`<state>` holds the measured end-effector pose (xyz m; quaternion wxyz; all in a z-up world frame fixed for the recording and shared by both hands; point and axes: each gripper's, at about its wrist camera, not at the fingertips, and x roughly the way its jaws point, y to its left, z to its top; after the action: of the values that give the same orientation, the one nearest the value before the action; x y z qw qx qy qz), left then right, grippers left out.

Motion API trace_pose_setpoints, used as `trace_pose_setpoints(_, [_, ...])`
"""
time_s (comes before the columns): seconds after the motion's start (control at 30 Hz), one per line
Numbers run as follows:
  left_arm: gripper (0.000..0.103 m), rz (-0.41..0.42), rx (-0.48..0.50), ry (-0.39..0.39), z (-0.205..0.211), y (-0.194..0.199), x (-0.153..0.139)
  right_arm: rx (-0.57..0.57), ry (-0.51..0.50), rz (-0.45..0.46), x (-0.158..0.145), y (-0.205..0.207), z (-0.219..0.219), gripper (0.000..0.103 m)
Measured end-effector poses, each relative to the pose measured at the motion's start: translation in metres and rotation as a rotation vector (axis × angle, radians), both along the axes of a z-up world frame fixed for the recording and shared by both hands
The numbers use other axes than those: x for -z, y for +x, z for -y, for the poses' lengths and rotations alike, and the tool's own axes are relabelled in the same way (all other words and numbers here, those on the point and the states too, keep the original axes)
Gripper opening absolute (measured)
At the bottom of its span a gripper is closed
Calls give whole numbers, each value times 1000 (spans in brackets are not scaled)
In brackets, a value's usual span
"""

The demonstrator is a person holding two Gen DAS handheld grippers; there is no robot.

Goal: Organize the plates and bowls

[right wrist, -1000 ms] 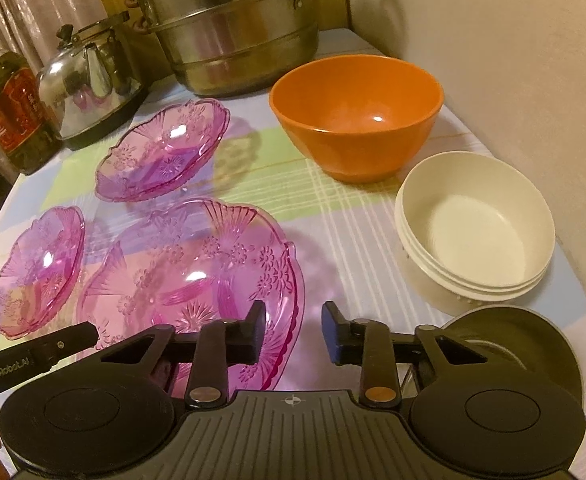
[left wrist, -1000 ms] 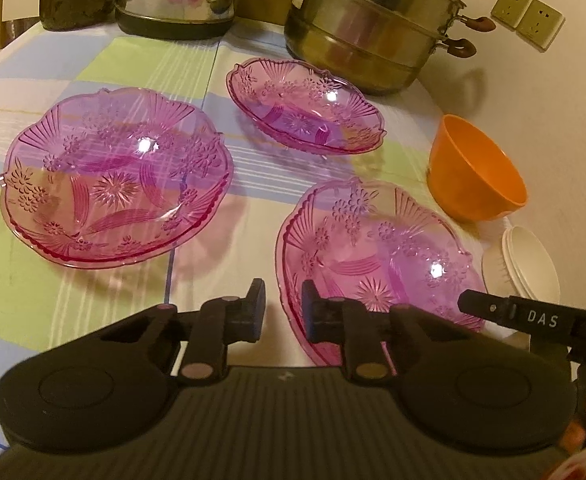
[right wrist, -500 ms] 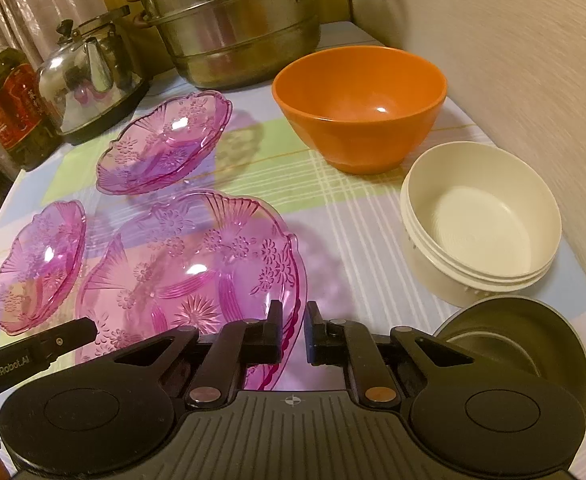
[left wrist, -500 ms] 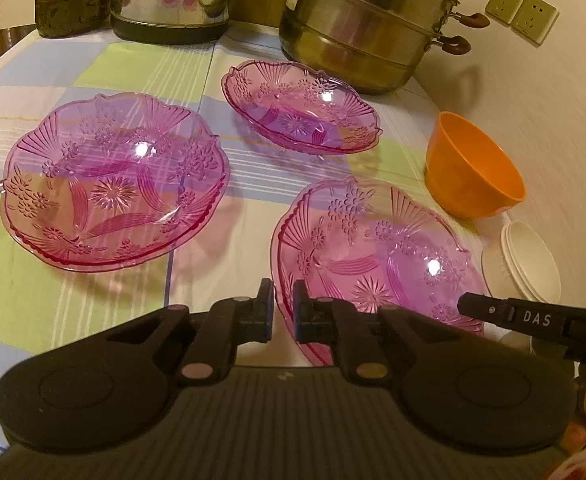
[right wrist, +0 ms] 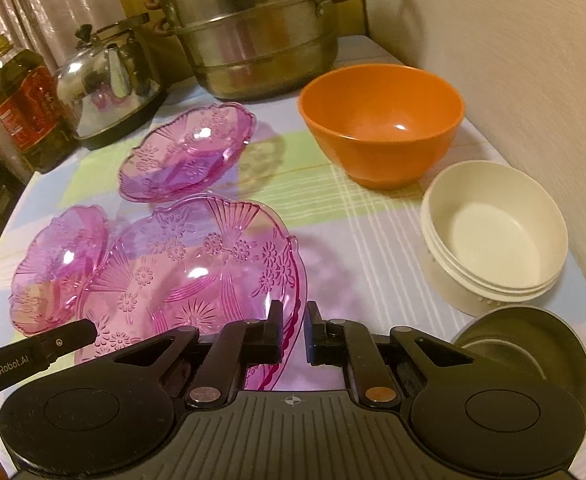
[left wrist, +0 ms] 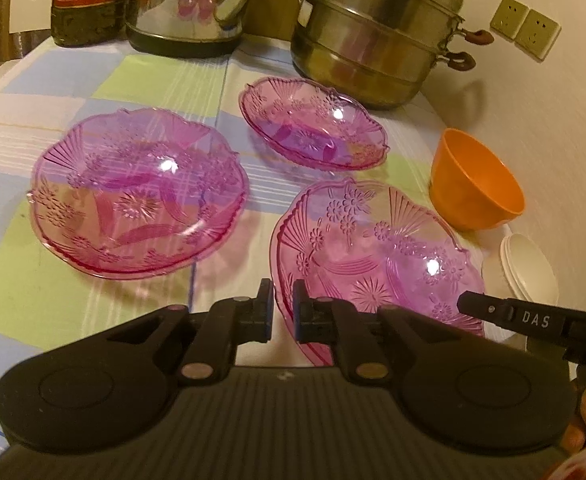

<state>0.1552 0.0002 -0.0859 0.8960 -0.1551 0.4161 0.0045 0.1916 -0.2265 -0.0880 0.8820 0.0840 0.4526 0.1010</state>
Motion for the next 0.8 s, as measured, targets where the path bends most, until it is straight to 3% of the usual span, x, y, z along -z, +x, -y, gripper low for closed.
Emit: trace_pose_setpoints(0.8, [8,65,-183,77,-98,-10,-39,-214,38,83,-32,28,-111,10])
